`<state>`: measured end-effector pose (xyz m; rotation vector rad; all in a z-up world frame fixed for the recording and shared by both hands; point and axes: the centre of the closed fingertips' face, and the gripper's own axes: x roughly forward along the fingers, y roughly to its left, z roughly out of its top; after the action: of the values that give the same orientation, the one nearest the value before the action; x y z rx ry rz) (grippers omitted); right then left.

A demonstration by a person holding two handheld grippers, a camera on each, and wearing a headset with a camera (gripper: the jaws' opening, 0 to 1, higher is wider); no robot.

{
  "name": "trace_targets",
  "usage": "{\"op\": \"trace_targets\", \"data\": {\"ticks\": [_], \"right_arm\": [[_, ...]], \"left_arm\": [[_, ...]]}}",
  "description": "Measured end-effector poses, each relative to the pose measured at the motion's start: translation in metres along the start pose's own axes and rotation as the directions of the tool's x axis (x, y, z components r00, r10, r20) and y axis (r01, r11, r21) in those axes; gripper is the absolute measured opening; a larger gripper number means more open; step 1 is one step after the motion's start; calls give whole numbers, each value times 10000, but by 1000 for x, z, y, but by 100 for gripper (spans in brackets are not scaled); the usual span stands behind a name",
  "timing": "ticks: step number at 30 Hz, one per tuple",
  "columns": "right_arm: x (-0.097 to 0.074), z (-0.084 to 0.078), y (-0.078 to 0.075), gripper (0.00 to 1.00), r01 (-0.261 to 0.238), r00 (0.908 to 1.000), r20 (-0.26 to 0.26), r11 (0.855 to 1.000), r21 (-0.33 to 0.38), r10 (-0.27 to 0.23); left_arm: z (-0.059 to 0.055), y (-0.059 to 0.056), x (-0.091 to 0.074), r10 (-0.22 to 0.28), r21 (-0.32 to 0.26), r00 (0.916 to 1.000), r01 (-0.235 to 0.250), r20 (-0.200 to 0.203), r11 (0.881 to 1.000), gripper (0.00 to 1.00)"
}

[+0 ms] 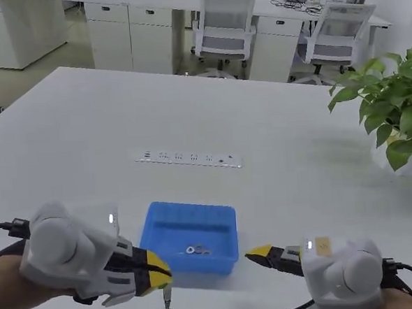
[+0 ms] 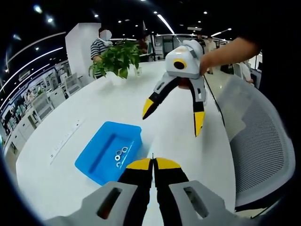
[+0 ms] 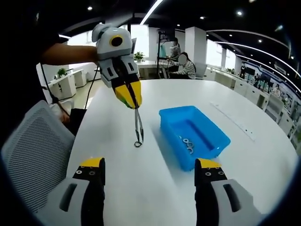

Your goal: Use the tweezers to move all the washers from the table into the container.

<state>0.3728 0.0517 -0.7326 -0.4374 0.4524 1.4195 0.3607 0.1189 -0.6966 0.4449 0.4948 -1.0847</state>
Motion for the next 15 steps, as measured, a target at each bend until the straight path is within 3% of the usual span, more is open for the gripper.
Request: {"op": "trace_targets", "data": {"ticks": [15], "right_arm": [[21, 13, 4, 56, -962, 9953, -159, 9910, -933, 951]], "left_arm": [[-4, -3, -1, -462, 346, 9986, 471, -251, 9983, 5]]}}
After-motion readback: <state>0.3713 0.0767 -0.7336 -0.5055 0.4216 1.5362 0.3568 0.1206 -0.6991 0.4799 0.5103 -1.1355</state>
